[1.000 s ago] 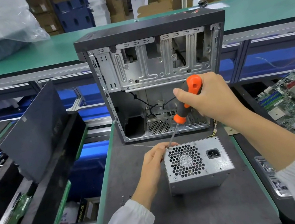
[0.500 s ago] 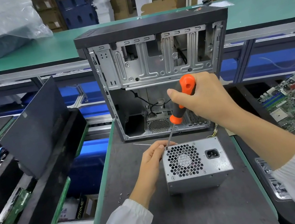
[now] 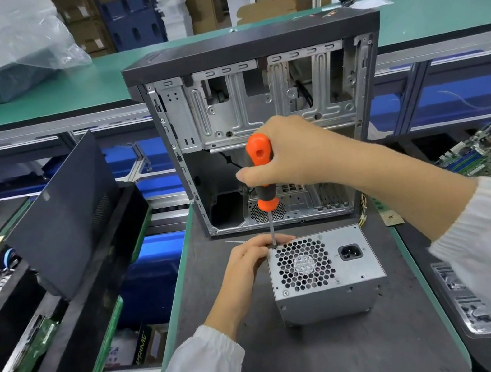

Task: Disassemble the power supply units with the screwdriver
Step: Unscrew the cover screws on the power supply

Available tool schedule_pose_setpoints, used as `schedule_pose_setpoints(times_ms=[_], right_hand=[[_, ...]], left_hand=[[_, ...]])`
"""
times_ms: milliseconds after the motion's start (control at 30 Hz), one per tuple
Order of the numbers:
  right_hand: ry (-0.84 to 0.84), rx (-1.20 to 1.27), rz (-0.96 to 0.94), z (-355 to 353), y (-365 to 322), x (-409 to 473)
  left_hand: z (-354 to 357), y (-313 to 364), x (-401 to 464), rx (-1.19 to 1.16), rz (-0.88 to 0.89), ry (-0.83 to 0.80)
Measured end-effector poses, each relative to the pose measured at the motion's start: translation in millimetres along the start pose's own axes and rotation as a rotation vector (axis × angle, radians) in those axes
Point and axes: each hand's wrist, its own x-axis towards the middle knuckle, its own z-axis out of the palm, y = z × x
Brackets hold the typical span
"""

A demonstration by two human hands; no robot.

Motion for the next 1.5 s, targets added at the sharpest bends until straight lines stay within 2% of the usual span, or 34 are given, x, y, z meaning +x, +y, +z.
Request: schedule_pose_setpoints(times_ms=[167, 300, 467, 600, 767, 867, 933, 1000, 1200, 1333, 1433, 1500], right_hand=[[-0.254, 0.007, -0.015, -9.8, -4.5, 15.6], [-0.491, 0.059, 0.067, -27.8, -4.8, 25.5], [-0.796, 0.051, 0.156, -51.5, -3.1, 39.9], [-0.947, -0.074, 0.169, -57.8, -10.8, 51.8], [-0.912, -0.218, 0.284, -51.6, -26.9, 54.5], [-0.705, -0.460, 0.331, -51.2, -38.3, 49.5], [-0.525, -0.610, 0.264, -48.0, -43.2, 45.9], [-0.437, -0.745, 0.196, -42.9, -45.6, 43.2], [-0.611, -0.772, 0.130, -42.6, -51.1, 43.5], [-0.610, -0.648, -0.002, -53.3, -56.5, 40.5], [-0.643, -0.566, -0.048, -56.7, -60.3, 39.2], [-0.607, -0.546, -0.076, -53.5, -61.0, 38.9]], left_hand=[[-4.6, 10.1, 1.7, 0.066, -0.027, -0.055], [-7.3, 18.5, 4.1, 0.130, -0.055, -0.077], [-16.1, 36.8, 12.1, 0.188, -0.075, -0.253], [-16.2, 55.6, 19.8, 0.226, 0.043, -0.306], [-11.8, 67.5, 26.6, 0.233, 0.137, -0.222], [-15.0, 67.0, 30.3, 0.253, 0.152, -0.217], [-17.4, 67.1, 32.9, 0.232, 0.142, -0.218], [-18.6, 65.6, 34.8, 0.210, 0.129, -0.223], [-24.1, 70.6, 43.0, 0.168, 0.099, -0.304], [-29.8, 79.3, 47.5, 0.038, 0.102, -0.431], [-32.1, 75.4, 40.7, 0.020, 0.096, -0.415], [-31.8, 73.0, 36.9, 0.011, 0.098, -0.374]])
